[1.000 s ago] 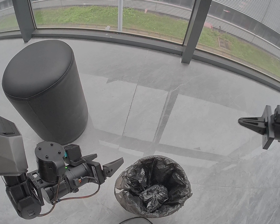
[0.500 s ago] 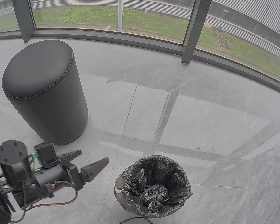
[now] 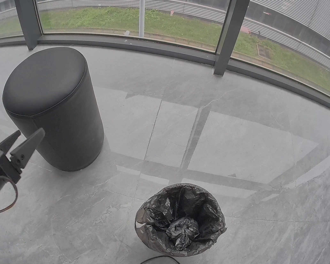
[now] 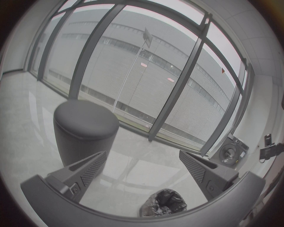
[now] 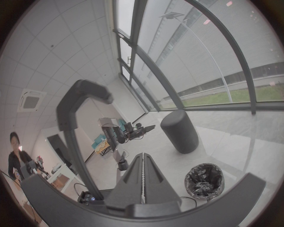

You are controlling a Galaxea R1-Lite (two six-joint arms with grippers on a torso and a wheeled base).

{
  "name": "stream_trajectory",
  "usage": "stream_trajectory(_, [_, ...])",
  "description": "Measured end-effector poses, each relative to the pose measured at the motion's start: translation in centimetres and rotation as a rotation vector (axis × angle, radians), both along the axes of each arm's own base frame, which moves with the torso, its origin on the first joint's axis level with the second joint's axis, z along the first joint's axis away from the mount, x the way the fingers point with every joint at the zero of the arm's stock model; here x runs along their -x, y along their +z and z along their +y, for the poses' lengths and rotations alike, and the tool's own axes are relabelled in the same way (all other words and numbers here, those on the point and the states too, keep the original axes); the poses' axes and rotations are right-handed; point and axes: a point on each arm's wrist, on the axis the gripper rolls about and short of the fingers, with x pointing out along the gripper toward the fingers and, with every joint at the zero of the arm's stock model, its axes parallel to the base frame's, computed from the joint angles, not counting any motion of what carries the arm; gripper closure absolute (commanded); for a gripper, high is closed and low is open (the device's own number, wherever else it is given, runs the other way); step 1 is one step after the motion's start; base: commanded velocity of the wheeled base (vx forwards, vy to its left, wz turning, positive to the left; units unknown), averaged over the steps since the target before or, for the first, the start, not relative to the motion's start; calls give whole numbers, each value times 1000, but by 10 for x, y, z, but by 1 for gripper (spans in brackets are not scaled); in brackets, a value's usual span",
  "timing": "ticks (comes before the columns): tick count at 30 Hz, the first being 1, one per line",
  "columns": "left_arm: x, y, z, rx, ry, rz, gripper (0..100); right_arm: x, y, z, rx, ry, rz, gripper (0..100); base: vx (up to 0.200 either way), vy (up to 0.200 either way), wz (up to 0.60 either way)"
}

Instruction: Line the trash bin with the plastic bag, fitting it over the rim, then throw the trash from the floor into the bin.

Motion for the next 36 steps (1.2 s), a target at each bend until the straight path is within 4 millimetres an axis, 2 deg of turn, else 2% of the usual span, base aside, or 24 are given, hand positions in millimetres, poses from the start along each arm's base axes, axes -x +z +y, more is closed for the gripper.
stream_trajectory(7, [39, 7, 21, -151, 37, -45, 0, 62, -24, 9, -13, 57, -22, 100, 0, 0, 0])
stream_trajectory(14, [86, -11, 31, -234, 69, 52, 0, 96, -53, 11, -28, 97, 7, 100, 0, 0, 0])
stream_trajectory(18, [108, -29, 34, -268, 105, 139, 0, 102, -77, 10, -27, 62, 5, 100, 0, 0, 0])
stream_trajectory(21, [122, -42, 35, -286, 141, 186, 0, 100, -97, 9, -18, -51, -13, 100, 0, 0, 0])
stream_trajectory(31, [144, -57, 39, -299, 344, 188, 0, 85, -132, -1, 39, -692, -120, 100, 0, 0, 0])
stream_trajectory(36, [149, -66, 40, -313, 355, 224, 0, 79, -148, -8, 68, -1022, -121, 100, 0, 0, 0])
